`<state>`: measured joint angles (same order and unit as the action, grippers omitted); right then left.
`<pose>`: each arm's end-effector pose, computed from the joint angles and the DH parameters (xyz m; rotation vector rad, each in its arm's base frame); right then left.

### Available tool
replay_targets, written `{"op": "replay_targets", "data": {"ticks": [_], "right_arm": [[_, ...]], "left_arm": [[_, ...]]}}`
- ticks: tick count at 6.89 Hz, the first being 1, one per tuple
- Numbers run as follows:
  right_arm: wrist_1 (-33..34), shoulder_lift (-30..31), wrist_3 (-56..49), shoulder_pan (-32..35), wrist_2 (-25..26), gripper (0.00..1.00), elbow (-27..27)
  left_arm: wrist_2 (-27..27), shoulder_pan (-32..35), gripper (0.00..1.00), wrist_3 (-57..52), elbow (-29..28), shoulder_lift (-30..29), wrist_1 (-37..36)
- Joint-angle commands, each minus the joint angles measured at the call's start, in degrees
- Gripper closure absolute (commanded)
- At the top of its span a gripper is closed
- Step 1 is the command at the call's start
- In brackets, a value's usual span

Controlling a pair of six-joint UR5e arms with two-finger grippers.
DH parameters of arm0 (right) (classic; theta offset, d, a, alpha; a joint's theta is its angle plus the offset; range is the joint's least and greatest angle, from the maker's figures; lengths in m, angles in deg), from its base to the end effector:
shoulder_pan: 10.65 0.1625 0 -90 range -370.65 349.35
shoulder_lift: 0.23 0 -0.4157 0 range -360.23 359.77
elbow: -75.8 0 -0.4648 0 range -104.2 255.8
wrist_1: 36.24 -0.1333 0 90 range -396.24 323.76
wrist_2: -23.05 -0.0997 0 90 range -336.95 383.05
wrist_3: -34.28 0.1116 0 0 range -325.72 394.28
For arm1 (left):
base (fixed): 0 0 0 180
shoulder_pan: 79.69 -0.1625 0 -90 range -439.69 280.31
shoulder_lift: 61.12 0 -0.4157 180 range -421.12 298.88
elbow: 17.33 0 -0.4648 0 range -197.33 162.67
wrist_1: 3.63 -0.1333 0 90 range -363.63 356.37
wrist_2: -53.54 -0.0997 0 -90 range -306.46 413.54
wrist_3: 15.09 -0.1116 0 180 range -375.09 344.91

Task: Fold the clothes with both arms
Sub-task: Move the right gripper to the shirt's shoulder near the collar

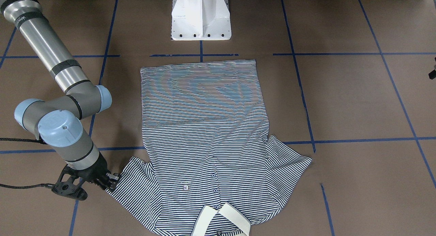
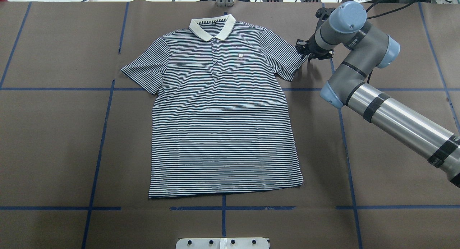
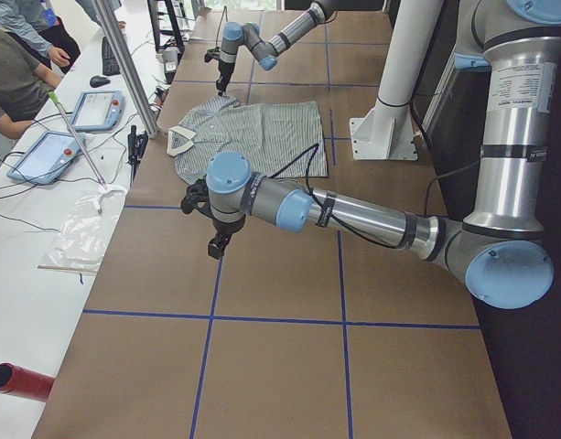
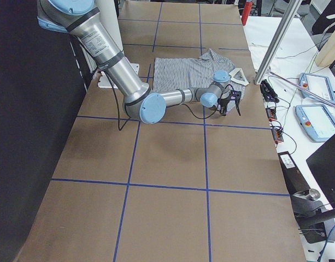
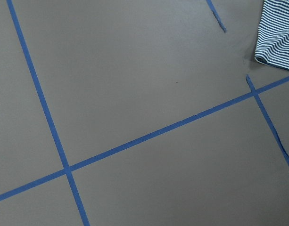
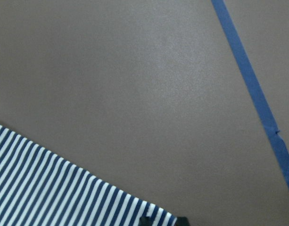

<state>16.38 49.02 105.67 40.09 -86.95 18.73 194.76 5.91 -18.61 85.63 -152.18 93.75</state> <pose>-0.4810 -0.7389 0.4173 0.1732 -0.8351 0.3890 -0.0019 -0.5788 0.4942 0.3423 0.8883 0.2945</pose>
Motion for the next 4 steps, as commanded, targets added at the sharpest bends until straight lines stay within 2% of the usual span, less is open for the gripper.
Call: {"op": "replay_targets", "data": {"ticks": [1, 2, 3, 4], "right_arm": [[0.03, -0.55, 0.06, -0.03, -0.3, 1.0, -0.24], [0.03, -0.99, 0.15, -0.03, -0.39, 1.0, -0.76], [0.2, -1.86, 1.2, -0.21, -0.56, 1.0, -3.81], [0.38, -4.83, 6.77, -3.34, -0.22, 1.0, -4.45]], "left_arm": [[0.02, 0.01, 0.0, 0.01, 0.05, 0.0, 0.0], [0.02, 0.01, 0.0, 0.09, 0.14, 0.0, 0.0], [0.02, 0.01, 0.0, 0.53, 0.83, 0.09, -0.09], [0.02, 0.01, 0.0, 0.71, 0.93, 0.01, -0.09]]}}
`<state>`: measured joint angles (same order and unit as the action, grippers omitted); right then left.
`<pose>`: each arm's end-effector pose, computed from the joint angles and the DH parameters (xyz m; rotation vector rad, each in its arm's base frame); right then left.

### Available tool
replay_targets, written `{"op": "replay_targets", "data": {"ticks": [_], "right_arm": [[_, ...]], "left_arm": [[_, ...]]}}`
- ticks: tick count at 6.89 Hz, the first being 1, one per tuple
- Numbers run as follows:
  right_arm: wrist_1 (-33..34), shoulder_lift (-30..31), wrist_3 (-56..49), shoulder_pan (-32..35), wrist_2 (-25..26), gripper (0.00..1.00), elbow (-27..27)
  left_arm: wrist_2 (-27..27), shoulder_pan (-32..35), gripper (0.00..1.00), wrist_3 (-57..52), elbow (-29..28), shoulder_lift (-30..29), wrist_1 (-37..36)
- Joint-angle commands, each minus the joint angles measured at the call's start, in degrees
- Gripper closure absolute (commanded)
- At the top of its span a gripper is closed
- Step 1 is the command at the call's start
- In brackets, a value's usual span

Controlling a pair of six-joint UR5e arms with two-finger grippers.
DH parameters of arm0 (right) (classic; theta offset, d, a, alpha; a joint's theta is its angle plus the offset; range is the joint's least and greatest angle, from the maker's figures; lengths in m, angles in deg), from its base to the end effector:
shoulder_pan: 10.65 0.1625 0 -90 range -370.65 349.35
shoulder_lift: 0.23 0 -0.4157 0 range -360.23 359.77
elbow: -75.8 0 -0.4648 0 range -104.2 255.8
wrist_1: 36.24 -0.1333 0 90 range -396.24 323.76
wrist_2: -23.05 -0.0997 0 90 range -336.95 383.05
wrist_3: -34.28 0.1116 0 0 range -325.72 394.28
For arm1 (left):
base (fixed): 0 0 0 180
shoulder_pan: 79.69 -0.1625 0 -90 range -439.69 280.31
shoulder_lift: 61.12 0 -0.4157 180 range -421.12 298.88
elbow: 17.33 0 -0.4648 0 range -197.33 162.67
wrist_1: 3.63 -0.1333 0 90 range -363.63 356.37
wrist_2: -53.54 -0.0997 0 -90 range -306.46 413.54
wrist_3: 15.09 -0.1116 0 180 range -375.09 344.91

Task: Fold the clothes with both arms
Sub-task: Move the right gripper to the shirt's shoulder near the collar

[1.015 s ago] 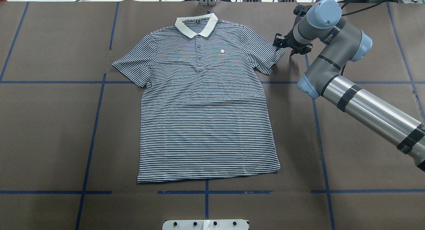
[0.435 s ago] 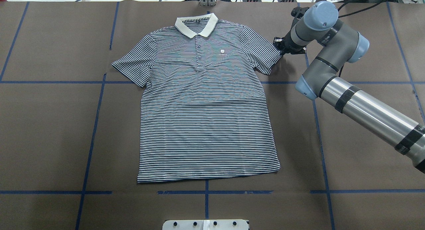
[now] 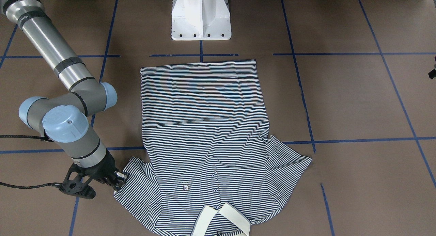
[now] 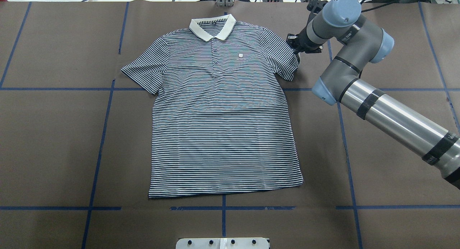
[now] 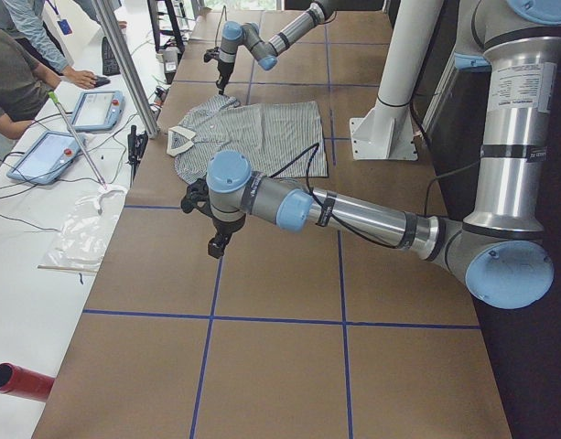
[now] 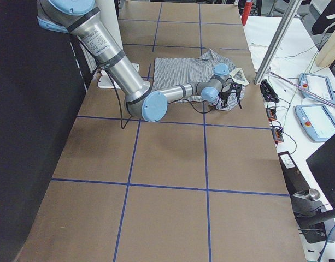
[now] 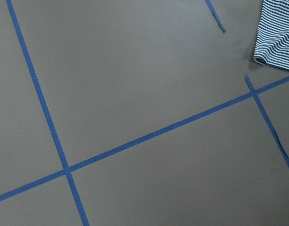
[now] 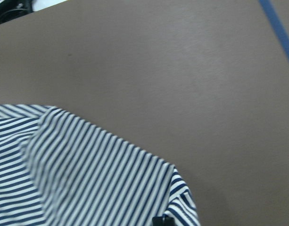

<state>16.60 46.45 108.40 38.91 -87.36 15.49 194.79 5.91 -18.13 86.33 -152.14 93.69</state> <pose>-0.4996 -0.7317 0.3443 0.1953 -0.9226 0.3862 -0.0020 -0.5775 0.4878 0.3483 0.8896 0.2915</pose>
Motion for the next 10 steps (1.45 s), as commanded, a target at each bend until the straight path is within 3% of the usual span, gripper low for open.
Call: {"op": "replay_targets", "data": {"ticks": [1, 2, 3, 6, 7, 9, 10], "right_arm": [[3.29, -6.91, 7.67, -4.1, 2.19, 1.0, 0.35], [6.11, -13.4, 8.06, -5.95, 7.35, 1.0, 6.98], [6.05, -16.59, 8.06, -6.14, 8.27, 1.0, 11.57], [5.96, -17.59, 8.15, -6.41, 13.63, 1.0, 14.51], [6.05, -18.03, 8.85, -6.41, 14.34, 0.01, 14.6], [6.05, -18.12, 10.08, -6.41, 14.7, 0.0, 10.68], [6.05, -15.08, 10.0, -6.58, 13.74, 0.0, 4.56]], "left_arm": [[0.0, 0.0, 0.0, 0.32, 0.58, 0.05, -0.03], [0.0, 0.0, 0.0, 0.32, 0.93, -0.04, -0.03], [0.0, 0.0, 0.0, 0.41, 1.37, 0.05, -0.11], [0.09, 0.0, 0.0, 2.25, 1.9, -0.47, 0.15], [2.35, -0.17, 0.0, 2.43, 1.03, -1.26, 0.06], [3.43, -1.31, 0.0, 12.65, 0.67, -3.89, 0.06], [1.51, -7.58, 0.0, 21.67, -0.9, -6.69, 3.28]]}}
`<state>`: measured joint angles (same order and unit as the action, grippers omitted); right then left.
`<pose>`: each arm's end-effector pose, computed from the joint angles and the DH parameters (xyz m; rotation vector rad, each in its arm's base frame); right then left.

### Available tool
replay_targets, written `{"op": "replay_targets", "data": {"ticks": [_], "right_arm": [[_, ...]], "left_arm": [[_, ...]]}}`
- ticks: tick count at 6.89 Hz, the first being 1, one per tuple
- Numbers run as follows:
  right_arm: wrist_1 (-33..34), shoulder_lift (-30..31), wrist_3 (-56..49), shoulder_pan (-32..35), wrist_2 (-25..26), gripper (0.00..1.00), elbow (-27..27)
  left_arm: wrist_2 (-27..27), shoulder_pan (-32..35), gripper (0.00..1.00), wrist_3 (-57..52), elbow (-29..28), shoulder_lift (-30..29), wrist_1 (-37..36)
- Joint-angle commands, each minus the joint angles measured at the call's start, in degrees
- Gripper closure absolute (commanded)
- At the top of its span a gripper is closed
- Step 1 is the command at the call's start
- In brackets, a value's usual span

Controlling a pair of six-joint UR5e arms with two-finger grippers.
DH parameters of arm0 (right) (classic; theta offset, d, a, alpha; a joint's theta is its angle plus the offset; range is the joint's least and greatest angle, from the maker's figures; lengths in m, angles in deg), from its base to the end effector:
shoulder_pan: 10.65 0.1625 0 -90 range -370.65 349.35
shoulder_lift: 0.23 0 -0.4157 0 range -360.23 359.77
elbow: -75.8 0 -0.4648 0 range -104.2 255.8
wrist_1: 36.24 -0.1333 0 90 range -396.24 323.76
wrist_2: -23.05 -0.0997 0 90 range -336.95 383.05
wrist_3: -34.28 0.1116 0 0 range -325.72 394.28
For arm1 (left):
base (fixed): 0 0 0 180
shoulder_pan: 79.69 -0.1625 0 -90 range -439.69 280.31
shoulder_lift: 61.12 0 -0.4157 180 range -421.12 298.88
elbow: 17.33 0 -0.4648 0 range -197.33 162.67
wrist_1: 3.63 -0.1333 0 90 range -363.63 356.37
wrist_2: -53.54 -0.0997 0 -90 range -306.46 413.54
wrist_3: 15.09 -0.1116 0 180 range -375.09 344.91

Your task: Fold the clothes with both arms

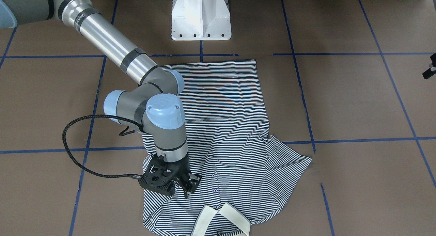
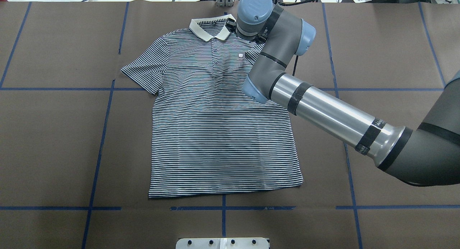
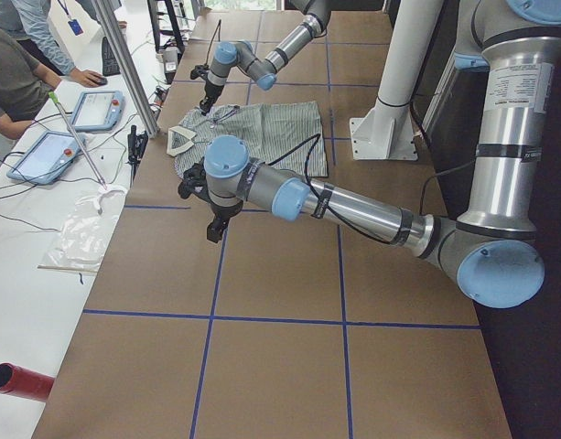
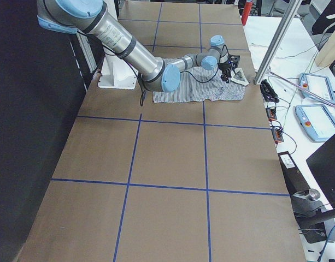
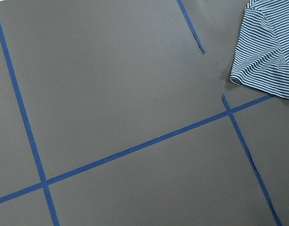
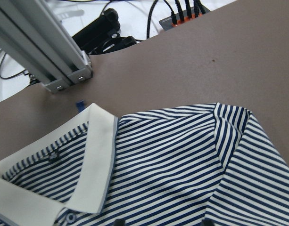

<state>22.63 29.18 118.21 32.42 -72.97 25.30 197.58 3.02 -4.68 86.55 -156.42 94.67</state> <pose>-0.6070 -0.7339 0.1886 0.2938 -0.8808 0.5517 0.0330 -0.5967 0.4359 0.2955 0.9808 0.1764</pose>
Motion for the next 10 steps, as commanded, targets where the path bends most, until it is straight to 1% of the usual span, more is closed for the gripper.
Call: {"op": "replay_targets", "data": {"ticks": [1, 2, 3, 4, 5, 6, 7, 9, 10], "right_arm": [[0.02, 6.4, -0.08, -0.18, -5.54, 0.0, -12.97], [0.1, 9.49, -0.17, -0.09, -8.02, 0.0, -18.35], [-0.07, 13.18, -0.26, 0.52, -10.48, 0.0, -23.63], [-0.25, 14.87, -0.26, 2.44, -15.73, 0.0, -26.2], [-0.33, 17.06, -0.26, 3.59, -18.13, 0.0, -28.84], [-0.25, 20.65, -0.34, 4.47, -18.5, 0.0, -33.04], [-0.16, 21.64, -0.26, 4.56, -18.42, 0.0, -33.95], [-0.16, 21.74, -0.26, 4.48, -18.24, 0.0, -33.87], [-0.16, 21.83, -0.34, 4.48, -18.16, 0.0, -33.87]], "left_arm": [[-6.18, -10.58, 0.0, 14.67, -4.79, -7.22, 4.77], [-8.23, -15.6, 0.04, 19.08, -10.22, -12.93, 5.23], [-10.34, -17.91, 0.06, 21.47, -18.02, -19.16, 6.8], [-12.79, -19.33, 0.1, 23.93, -26.62, -23.4, 12.91], [-13.17, -20.21, 0.1, 26.4, -35.85, -26.32, 22.71], [-14.48, -22.92, 0.12, 31.99, -42.99, -29.39, 29.69], [-16.23, -24.34, 0.17, 33.0, -43.49, -29.94, 30.19], [-16.25, -26.72, 0.28, 37.99, -43.15, -30.39, 30.98], [-16.25, -27.34, 0.34, 38.11, -43.32, -30.21, 31.68]]}}
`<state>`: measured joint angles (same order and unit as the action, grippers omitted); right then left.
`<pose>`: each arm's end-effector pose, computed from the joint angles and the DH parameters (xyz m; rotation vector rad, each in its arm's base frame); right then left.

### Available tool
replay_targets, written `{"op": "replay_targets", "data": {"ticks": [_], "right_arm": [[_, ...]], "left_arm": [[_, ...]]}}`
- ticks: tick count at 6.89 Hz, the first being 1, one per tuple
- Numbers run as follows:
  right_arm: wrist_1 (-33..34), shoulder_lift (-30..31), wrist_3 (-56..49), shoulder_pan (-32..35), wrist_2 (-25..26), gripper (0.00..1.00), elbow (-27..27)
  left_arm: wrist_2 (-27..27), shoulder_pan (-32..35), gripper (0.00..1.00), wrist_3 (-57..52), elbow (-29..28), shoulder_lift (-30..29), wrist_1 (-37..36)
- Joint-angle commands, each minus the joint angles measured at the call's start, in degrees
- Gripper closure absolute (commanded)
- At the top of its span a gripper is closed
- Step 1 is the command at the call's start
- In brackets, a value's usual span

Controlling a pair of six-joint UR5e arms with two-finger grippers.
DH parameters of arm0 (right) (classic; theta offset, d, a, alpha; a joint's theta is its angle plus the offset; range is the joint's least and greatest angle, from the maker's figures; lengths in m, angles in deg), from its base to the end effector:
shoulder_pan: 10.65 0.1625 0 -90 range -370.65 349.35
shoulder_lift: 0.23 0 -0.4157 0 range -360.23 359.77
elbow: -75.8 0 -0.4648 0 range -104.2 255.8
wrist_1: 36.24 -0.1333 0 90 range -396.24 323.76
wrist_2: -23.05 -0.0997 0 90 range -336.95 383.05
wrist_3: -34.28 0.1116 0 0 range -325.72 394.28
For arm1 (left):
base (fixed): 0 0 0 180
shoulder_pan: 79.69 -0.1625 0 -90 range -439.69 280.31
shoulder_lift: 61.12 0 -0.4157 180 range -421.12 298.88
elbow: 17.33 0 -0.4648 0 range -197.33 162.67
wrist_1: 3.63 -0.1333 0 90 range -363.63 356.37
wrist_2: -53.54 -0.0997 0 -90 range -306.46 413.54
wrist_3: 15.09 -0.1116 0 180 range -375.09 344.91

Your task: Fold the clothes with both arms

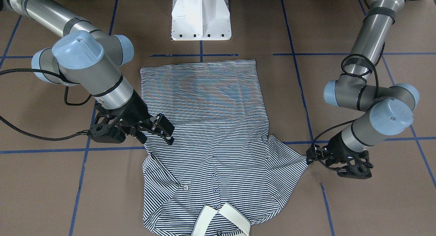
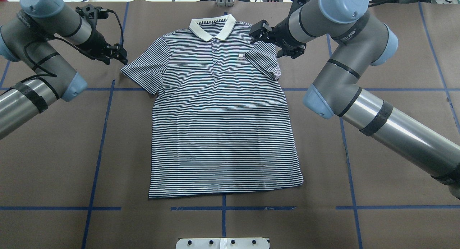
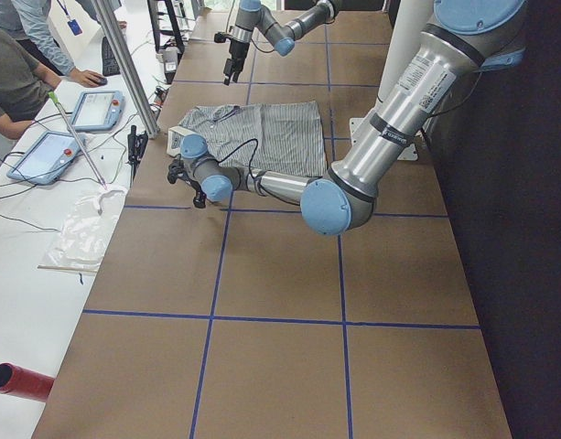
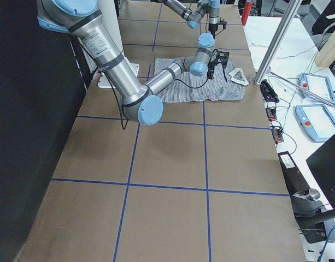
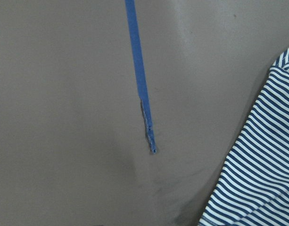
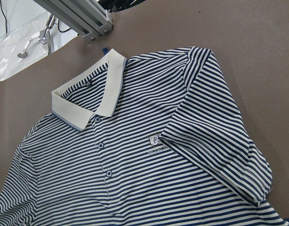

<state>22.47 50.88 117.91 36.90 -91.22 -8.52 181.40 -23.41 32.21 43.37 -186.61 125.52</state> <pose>-0.4651 -0.6380 0.1853 0.1666 -1.1645 0.3965 0.4103 -0.7315 0.4419 0.1723 0.9674 0.0437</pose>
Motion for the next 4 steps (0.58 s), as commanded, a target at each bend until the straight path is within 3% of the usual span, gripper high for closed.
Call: {"op": "replay_targets", "data": {"ticks": [1, 3, 4], "right_arm": [[-0.08, 0.13, -0.05, -0.01, 0.1, 0.0, -0.06], [-0.08, 0.13, -0.14, -0.01, 0.1, 0.0, 0.03], [0.0, 0.13, -0.14, -0.01, 0.1, 0.0, 0.03]], "left_arm": [[-0.07, -1.34, 0.4, 1.22, -0.14, 0.16, 0.92], [-0.15, -1.96, 0.63, 1.22, -0.14, 0.25, 0.92], [-0.15, -1.96, 0.87, 1.22, -0.14, 0.25, 0.92]]}}
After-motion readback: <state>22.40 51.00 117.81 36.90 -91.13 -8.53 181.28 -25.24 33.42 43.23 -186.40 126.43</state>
